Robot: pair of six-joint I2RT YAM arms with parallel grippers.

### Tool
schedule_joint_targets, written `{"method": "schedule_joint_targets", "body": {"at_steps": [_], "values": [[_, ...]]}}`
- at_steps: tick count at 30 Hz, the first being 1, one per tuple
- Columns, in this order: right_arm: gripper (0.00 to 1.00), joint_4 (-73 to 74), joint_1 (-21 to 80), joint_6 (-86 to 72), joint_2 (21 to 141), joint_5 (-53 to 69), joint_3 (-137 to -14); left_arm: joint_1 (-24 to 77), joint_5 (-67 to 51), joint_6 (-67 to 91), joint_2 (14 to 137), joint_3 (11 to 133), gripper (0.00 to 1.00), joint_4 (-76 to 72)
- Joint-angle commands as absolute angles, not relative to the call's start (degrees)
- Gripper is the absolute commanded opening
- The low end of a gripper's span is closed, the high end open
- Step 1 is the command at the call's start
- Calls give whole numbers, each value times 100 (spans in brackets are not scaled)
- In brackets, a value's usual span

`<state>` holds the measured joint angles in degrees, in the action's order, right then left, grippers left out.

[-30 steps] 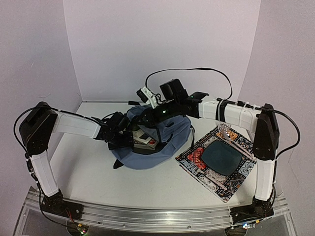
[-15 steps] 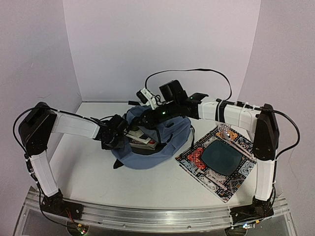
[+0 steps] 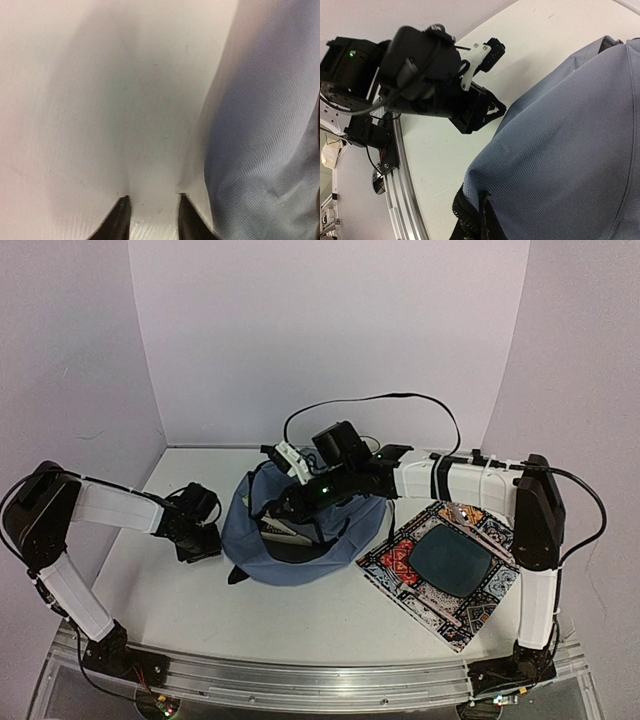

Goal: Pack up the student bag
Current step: Adjust the book at the center of the board.

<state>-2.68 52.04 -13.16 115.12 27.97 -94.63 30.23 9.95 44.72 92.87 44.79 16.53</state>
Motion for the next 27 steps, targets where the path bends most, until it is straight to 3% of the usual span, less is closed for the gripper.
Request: {"method": "schedule_joint_targets", "body": {"at_steps": [1,4,7,15,18,20,23,25,27], "values": [[0,-343,5311,-1353,11478,2847,-9344,2743,364,4081,8759,4691,53,1491],[0,-344,5314,-1337,11420,2723,-9321,2646,184,3642,8818,5148,66,1370],[0,-340,5312,-1327,11397,2658,-9359,2485,28,3283,9209,5581,71,1329],[0,-345,5316,-1362,11435,2605,-9456,2364,-730,2583,10498,6486,70,1214],[0,-340,5316,-1362,11425,2526,-9443,2356,-985,2501,10509,6544,53,1220],[0,-347,5317,-1355,11410,2444,-9410,2341,-1029,2476,10285,6427,31,1221],[0,-335,5317,-1327,11416,2308,-9363,2247,-1127,2480,9765,6153,8,1232],[0,-335,5312,-1284,11430,2200,-9350,2105,-1277,2535,9375,5928,0,1253],[0,-313,5311,-1248,11434,2067,-9316,1875,-1523,2603,8928,5658,0,1300]]}}
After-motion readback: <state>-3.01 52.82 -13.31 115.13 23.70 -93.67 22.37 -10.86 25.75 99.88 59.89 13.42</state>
